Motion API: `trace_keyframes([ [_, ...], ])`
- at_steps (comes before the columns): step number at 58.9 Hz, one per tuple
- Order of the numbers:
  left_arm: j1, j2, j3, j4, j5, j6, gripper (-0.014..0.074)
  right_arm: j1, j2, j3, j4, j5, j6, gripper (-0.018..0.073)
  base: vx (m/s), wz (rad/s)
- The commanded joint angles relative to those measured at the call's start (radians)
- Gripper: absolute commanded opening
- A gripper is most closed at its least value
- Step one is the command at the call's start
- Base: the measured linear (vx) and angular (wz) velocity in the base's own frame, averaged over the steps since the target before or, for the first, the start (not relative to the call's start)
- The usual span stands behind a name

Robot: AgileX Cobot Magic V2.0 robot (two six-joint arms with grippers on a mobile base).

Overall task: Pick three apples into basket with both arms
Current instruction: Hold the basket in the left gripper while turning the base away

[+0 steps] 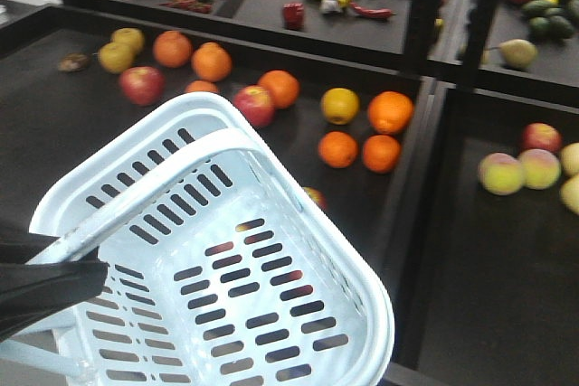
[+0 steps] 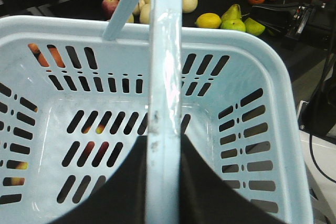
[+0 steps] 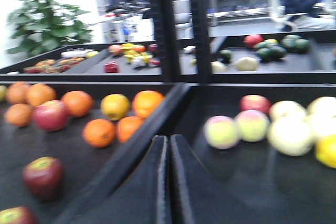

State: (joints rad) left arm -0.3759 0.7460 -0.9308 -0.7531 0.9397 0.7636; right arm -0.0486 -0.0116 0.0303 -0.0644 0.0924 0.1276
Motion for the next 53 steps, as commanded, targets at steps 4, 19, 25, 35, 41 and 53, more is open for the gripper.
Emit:
trace_keyframes([
  [4,-0.006,-0.006,-0.029,-0.063,-0.074,-0.004,-0.0006,-0.004,-0.012,0.011,-0.009,-0.073,-0.008,-0.0009,-0.14,0.54],
  [19,-0.006,-0.006,-0.029,-0.063,-0.074,-0.004,-0.0006,-0.004,-0.012,0.011,-0.009,-0.073,-0.008,-0.0009,-0.15,0.56],
  [25,-0.006,-0.006,-0.029,-0.063,-0.074,-0.004,-0.0006,-0.004,-0.012,0.011,-0.009,-0.073,-0.008,-0.0009,-0.15,0.59],
  [35,-0.006,-0.006,-0.029,-0.063,-0.074,-0.004,-0.0006,-0.004,-0.012,0.011,-0.009,-0.073,-0.008,-0.0009,-0.16,0.59],
  [41,-0.006,-0.006,-0.030,-0.063,-0.074,-0.004,-0.0006,-0.004,-0.012,0.011,-0.009,-0.073,-0.008,-0.0009,-0.16,0.61],
  [53,-0.006,-0.006,-0.030,-0.063,-0.074,-0.004,-0.0006,-0.004,-0.012,0.011,-0.009,-0.073,-0.008,-0.0009,-0.17,0.62],
])
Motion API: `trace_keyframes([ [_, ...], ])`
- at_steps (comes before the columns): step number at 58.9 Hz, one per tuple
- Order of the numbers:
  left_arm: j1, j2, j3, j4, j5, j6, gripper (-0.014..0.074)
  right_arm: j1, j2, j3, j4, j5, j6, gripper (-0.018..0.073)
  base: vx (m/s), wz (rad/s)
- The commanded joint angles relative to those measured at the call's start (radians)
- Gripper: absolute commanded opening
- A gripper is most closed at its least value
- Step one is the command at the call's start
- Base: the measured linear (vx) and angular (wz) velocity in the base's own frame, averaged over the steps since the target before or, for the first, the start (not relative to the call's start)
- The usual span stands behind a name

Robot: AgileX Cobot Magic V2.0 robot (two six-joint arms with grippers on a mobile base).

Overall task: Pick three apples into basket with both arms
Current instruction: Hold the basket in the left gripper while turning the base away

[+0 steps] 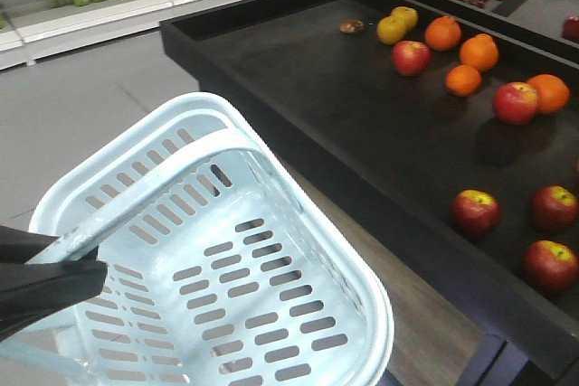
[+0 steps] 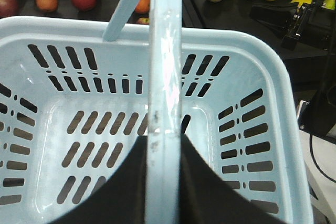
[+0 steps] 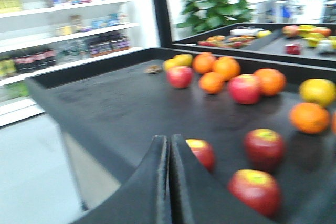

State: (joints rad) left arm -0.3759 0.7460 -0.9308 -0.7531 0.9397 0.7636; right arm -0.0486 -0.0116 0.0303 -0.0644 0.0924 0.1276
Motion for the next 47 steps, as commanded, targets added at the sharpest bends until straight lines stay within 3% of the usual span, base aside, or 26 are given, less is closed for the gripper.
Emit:
trace_keyframes([
  [1,-0.006,-0.006,-0.030,-0.063,-0.074,-0.004,-0.0006,-0.004,-0.012,0.011,-0.009,-0.073,-0.008,-0.0009,-0.17,0.63],
  [47,-0.006,-0.006,-0.030,-0.063,-0.074,-0.004,-0.0006,-0.004,-0.012,0.011,-0.009,-0.073,-0.008,-0.0009,-0.15,0.58],
])
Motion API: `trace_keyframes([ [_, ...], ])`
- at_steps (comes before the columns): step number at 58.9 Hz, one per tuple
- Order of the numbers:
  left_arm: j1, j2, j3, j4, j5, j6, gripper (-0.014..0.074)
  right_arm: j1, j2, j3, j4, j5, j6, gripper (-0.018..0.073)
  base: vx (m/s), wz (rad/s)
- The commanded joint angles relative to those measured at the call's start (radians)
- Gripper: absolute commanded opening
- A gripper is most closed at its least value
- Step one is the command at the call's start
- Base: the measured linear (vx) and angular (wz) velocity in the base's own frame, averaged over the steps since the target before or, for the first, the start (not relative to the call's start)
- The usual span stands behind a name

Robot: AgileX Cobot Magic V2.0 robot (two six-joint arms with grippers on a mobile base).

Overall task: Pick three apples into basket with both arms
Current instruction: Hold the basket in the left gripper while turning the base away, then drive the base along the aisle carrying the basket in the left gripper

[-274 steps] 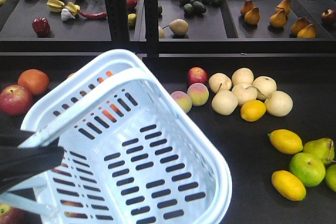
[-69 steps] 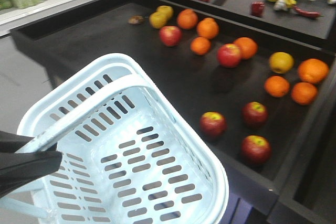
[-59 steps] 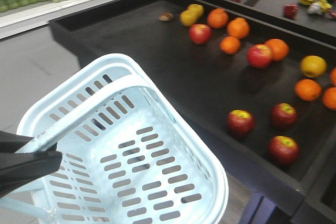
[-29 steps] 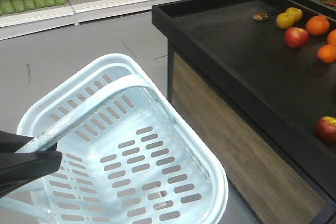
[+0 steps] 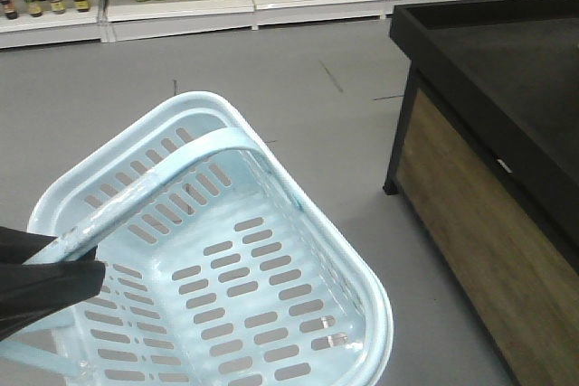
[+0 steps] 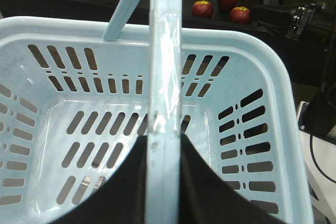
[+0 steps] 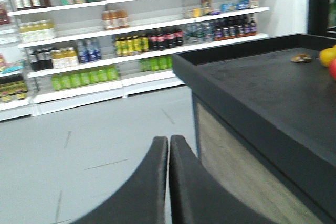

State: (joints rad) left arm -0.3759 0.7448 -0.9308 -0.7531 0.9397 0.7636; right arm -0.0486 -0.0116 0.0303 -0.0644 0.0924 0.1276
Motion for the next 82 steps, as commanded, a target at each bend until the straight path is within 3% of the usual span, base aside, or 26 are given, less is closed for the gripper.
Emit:
trace_keyframes([
  [1,-0.006,-0.004,-0.030,-0.063,-0.074,-0.004,-0.0006,-0.004,-0.012,0.011,-0.009,-0.073,-0.008,-0.0009,-0.12,0.47],
  [82,-0.006,-0.004,-0.030,-0.063,-0.074,-0.004,-0.0006,-0.004,-0.012,0.011,-0.009,-0.073,-0.008,-0.0009,-0.01,0.36],
])
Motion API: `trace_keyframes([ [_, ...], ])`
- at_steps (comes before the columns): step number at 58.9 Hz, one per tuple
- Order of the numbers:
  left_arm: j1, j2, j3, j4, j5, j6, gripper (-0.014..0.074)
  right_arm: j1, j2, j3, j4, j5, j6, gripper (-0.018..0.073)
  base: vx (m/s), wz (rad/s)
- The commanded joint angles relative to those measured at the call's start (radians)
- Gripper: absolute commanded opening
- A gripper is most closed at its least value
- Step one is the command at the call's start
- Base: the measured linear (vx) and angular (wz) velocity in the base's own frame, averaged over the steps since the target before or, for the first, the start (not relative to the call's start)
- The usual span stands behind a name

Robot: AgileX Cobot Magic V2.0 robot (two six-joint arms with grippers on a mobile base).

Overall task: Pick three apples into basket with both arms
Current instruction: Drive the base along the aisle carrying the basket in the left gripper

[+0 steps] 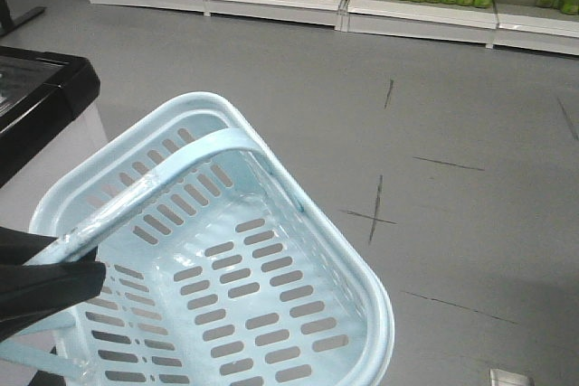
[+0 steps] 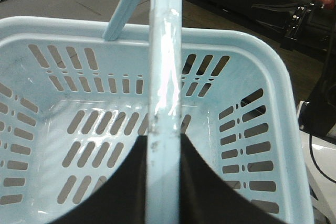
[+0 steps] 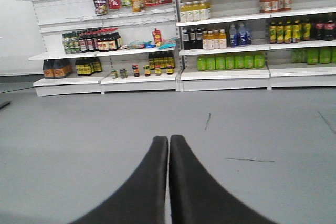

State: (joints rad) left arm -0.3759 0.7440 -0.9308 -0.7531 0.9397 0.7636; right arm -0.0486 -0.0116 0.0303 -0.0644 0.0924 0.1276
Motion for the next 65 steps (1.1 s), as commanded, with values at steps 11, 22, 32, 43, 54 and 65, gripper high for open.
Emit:
trace_keyframes([
  [11,-0.006,-0.004,-0.030,-0.063,-0.074,-0.004,-0.0006,-0.004,-0.012,0.011,-0.009,-0.073,-0.008,-0.0009,0.13,0.32],
  [22,-0.006,-0.004,-0.030,-0.063,-0.072,-0.004,-0.0006,-0.004,-0.012,0.011,-0.009,-0.073,-0.008,-0.0009,0.14,0.23],
  [32,-0.006,-0.004,-0.030,-0.063,-0.071,-0.004,-0.0006,-0.004,-0.012,0.011,-0.009,-0.073,-0.008,-0.0009,0.16,0.10],
  [43,-0.006,-0.004,-0.030,-0.063,-0.069,-0.004,-0.0006,-0.004,-0.012,0.011,-0.009,-0.073,-0.008,-0.0009,0.17,-0.01],
  [54,-0.006,-0.004,-0.030,-0.063,-0.068,-0.004,-0.0006,-0.004,-0.012,0.011,-0.009,-0.073,-0.008,-0.0009,0.19,-0.10],
  [65,-0.006,-0.004,-0.030,-0.063,-0.068,-0.004,-0.0006,-0.004,-0.012,0.011,-0.009,-0.073,-0.008,-0.0009,0.21,-0.17],
])
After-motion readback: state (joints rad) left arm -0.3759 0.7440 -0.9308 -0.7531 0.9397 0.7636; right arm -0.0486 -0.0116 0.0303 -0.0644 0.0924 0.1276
